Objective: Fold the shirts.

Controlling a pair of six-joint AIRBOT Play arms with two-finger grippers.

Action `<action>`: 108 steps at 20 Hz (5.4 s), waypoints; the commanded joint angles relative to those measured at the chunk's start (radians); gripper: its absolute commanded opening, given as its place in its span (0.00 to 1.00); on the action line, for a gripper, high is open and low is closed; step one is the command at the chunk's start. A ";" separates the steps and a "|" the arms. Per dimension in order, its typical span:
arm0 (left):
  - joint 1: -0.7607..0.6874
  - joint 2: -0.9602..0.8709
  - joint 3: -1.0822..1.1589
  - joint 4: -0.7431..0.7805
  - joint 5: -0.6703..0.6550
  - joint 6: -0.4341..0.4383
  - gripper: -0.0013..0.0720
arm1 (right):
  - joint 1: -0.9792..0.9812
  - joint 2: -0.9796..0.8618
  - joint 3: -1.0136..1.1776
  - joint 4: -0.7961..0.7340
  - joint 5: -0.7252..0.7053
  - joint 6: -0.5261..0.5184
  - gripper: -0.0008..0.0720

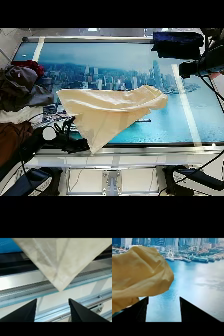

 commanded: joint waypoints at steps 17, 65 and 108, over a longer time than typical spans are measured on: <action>-0.002 -0.189 -0.121 -0.469 0.310 0.140 0.03 | 0.000 0.001 0.001 -0.002 -0.014 -0.014 0.62; 0.593 0.264 0.191 -0.397 0.119 0.354 0.03 | -0.196 -0.116 -0.333 0.477 0.188 -0.236 0.03; 0.576 -0.762 1.365 0.257 0.051 0.314 0.84 | -0.133 -0.450 0.289 0.299 0.188 -0.048 0.58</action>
